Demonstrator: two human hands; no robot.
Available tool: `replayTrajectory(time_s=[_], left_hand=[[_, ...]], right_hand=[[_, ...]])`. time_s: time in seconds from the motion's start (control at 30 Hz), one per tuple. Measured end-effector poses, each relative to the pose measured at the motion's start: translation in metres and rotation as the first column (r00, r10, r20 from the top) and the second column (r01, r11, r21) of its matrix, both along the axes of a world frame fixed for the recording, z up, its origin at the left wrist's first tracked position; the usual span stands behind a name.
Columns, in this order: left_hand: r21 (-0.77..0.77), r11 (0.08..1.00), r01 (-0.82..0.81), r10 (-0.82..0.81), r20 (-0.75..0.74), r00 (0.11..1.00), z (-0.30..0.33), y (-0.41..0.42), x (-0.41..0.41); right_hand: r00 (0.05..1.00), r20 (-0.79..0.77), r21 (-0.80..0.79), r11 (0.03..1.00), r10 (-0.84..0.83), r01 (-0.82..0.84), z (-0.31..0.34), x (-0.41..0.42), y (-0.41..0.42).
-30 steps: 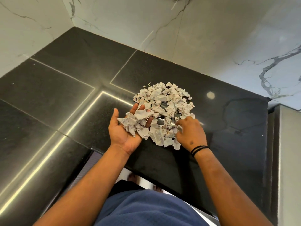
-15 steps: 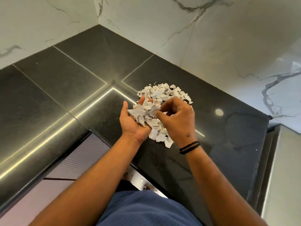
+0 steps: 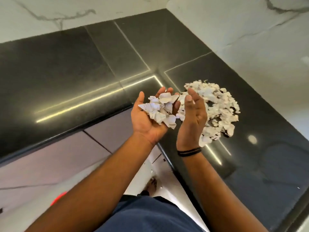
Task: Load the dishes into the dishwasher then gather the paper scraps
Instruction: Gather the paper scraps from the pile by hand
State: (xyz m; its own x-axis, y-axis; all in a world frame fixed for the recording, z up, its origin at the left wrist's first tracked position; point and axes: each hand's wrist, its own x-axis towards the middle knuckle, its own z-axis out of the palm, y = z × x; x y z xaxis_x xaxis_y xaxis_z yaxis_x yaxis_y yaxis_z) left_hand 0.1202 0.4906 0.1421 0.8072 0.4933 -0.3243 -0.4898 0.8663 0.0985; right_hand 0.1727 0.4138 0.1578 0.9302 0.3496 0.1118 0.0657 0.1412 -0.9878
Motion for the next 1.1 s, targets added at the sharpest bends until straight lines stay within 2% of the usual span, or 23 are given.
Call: replayTrajectory(time_s=[0.03, 0.07, 0.17, 0.37, 0.57, 0.73, 0.97, 1.1], left_hand=[[-0.003, 0.999, -0.050, 0.050, -0.012, 0.999, -0.004, 0.003, -0.022], [-0.014, 0.998, -0.060, 0.060, -0.018, 0.998, -0.001, 0.003, -0.031], [-0.065, 0.983, -0.170, 0.164, -0.090, 0.982, -0.008, 0.007, -0.086], [-0.108, 0.892, -0.439, 0.409, -0.222, 0.885, -0.039, 0.006, -0.220], [-0.157, 0.777, -0.609, 0.543, -0.323, 0.775, -0.105, -0.012, -0.338], [-0.213, 0.643, -0.736, 0.608, -0.442, 0.659, -0.182, -0.029, -0.413], [-0.217, 0.504, -0.836, 0.563, -0.652, 0.508, -0.319, -0.025, -0.489], [-0.217, 0.464, -0.859, 0.518, -0.720, 0.461, -0.398, -0.027, -0.513]], right_hand=[[0.986, -0.119, 0.044, 0.993, 0.118, -0.113, -0.004, -0.020, 0.012], [0.963, -0.206, 0.106, 0.982, 0.176, -0.157, -0.005, -0.028, 0.016], [0.872, -0.364, 0.235, 0.938, 0.327, -0.254, -0.010, -0.077, 0.039], [0.747, -0.486, 0.165, 0.887, 0.453, -0.431, -0.046, -0.213, 0.060], [0.662, -0.577, 0.065, 0.834, 0.479, -0.547, -0.103, -0.327, 0.055], [0.574, -0.671, -0.037, 0.751, 0.470, -0.659, -0.186, -0.409, 0.051], [0.525, -0.779, -0.218, 0.638, 0.343, -0.739, -0.341, -0.493, 0.065], [0.510, -0.817, -0.314, 0.533, 0.270, -0.785, -0.424, -0.520, 0.069]])
